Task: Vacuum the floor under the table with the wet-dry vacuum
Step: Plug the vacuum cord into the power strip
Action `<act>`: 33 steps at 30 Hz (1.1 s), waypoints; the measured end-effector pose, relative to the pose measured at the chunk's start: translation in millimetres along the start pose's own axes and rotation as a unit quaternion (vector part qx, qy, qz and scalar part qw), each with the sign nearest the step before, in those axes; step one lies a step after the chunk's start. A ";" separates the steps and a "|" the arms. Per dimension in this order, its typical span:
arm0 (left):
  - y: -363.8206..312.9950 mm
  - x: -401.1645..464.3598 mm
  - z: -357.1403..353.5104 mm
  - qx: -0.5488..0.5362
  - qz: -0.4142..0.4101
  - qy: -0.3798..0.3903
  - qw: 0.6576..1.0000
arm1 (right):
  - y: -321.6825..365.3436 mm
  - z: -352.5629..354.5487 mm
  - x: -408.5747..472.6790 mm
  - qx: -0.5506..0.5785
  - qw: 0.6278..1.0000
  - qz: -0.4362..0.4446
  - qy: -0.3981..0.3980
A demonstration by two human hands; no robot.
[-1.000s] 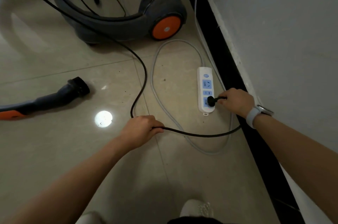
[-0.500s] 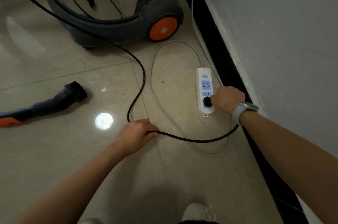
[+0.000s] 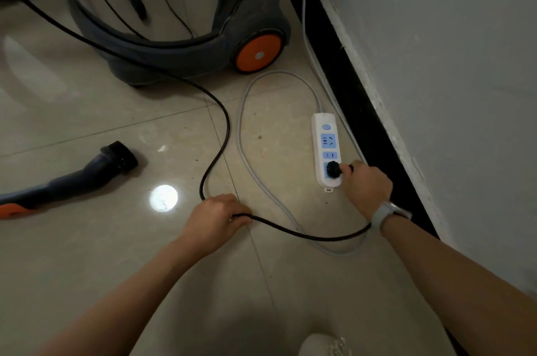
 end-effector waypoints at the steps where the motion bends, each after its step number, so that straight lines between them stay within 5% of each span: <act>1: -3.1 2.5 -2.5 0.009 -0.013 -0.002 1.000 | 4.2 -2.6 -2.4 -0.018 1.000 0.013 0.002; 13: -4.5 18.4 -4.7 0.072 -0.045 -0.017 0.996 | 29.1 -11.9 -1.5 -0.025 0.998 0.008 0.054; 18: -2.9 11.2 4.5 0.120 0.052 0.116 0.985 | 31.2 -7.1 -12.8 -0.026 0.996 -0.019 0.086; 23: -20.0 -10.9 108.9 0.133 0.205 0.104 0.964 | 91.4 49.7 -67.4 0.043 0.993 0.061 0.094; 33: -65.6 -103.7 368.8 0.028 0.309 -0.049 0.949 | 264.0 231.6 -196.8 0.124 0.949 0.228 0.178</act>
Point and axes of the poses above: each hand's wrist, its own x-axis towards the middle knuckle, its own z-axis out of the back of the hand, y = z × x, the point moved 5 cm from there along x, towards the middle knuckle, and after that the axes turned 13 degrees about x, right-handed, at the moved point
